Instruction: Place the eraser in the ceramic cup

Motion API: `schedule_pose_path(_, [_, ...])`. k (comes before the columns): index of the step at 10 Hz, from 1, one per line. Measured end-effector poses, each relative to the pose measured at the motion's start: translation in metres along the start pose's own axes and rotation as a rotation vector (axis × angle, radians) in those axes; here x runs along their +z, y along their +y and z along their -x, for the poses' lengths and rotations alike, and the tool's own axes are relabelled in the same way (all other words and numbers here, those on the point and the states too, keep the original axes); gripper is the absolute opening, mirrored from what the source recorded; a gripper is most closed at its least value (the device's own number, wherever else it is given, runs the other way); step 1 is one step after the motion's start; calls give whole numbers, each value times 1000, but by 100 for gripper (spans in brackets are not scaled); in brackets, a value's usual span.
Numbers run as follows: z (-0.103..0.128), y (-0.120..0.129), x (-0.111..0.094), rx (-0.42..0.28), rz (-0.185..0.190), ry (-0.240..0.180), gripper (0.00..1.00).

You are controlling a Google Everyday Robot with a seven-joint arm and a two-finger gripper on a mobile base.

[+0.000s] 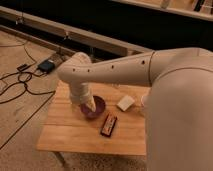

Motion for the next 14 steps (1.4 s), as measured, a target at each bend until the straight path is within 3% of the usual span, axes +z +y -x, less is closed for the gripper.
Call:
schedule_pose_path(6, [1, -1, 0, 2, -2, -1, 65])
schedule_pose_path(10, [59, -63, 12, 116, -85, -48, 65])
schedule_pose_path(14, [111, -114, 37, 272, -95, -67, 65])
